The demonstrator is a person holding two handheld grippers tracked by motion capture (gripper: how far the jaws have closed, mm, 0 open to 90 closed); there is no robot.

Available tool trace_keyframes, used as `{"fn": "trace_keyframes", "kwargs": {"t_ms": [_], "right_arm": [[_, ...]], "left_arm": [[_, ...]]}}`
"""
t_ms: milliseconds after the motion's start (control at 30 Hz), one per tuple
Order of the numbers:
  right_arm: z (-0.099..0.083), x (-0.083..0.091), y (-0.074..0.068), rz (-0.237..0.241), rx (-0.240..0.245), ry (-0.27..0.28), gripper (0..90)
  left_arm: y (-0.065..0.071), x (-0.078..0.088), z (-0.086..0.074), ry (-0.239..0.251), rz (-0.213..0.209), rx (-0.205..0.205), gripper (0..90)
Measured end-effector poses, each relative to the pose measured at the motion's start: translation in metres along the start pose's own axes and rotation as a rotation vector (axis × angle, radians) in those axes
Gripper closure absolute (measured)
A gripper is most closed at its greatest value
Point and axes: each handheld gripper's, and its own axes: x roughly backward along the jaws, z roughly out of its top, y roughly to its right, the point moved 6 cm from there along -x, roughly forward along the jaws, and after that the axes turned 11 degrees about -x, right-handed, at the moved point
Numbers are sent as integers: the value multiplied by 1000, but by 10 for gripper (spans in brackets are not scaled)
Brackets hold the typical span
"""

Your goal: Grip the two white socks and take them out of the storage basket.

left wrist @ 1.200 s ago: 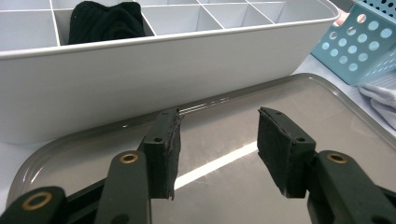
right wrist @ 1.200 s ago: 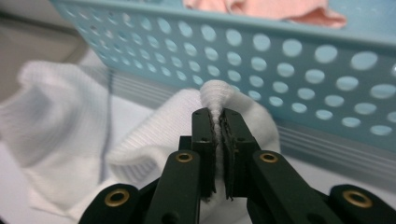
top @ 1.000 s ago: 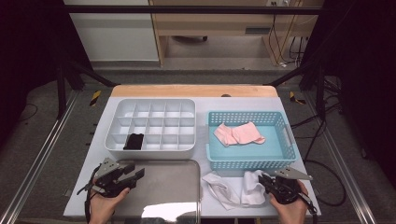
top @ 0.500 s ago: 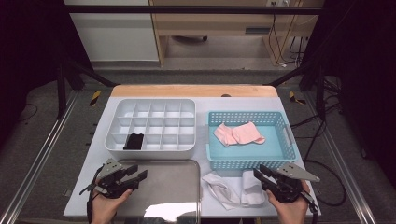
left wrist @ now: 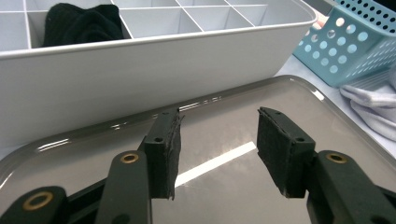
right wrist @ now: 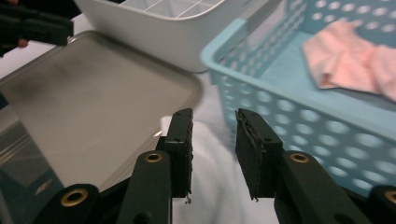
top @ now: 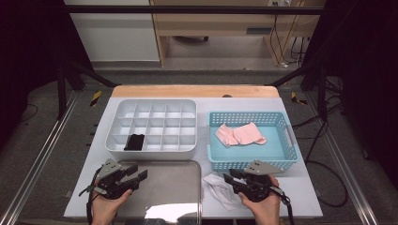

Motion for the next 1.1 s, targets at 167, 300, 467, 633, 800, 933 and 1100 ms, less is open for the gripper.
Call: {"fn": "trace_keyframes", "kwargs": {"t_ms": [167,300,467,633,800,933,1100], "right_arm": [[-9,-19,-13,28,23,-70,657],[-20,-31,-14,16,40,-123,652],[-27,-33,-4,-3,28,-142,752],[-21,-27,-6,11,19,-123,821],[-17,-26,-8,27,1,-117,796],[-14,-30,-10,25,2,-112,778],[-14,-37,-12,22,15,-145,823]], "left_arm": [[1,0,0,0,-5,-3,488],[3,-1,-1,-3,-12,-4,488],[6,-2,-1,-8,-19,-14,489],[6,-2,-1,-9,-19,-16,489],[7,-3,-2,-13,-22,-18,489],[8,-4,-2,-17,-25,-23,489],[8,-3,-2,-15,-26,-24,489]]}}
